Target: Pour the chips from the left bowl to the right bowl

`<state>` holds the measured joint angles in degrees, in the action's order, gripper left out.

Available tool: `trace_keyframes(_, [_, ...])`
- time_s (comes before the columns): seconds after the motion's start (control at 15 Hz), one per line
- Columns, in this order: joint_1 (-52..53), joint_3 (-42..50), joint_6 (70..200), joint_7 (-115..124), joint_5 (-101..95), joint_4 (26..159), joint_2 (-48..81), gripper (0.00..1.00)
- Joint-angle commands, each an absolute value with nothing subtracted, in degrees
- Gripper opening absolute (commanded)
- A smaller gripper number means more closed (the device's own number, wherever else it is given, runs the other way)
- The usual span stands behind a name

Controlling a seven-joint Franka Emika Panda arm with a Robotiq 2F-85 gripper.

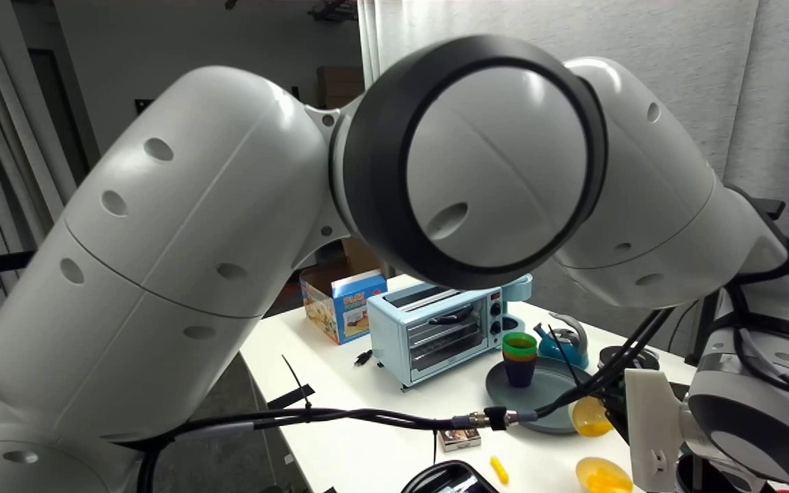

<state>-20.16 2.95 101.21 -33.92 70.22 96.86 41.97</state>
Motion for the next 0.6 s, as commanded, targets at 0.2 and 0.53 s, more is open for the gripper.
trace_keyframes(0.2, [-20.60, 3.61, 98.13, -37.43, 71.94, 96.32, 42.18, 0.01])
trace_keyframes(0.53, [-22.00, 2.82, 94.06, -40.02, 75.98, 95.85, 42.73, 0.01])
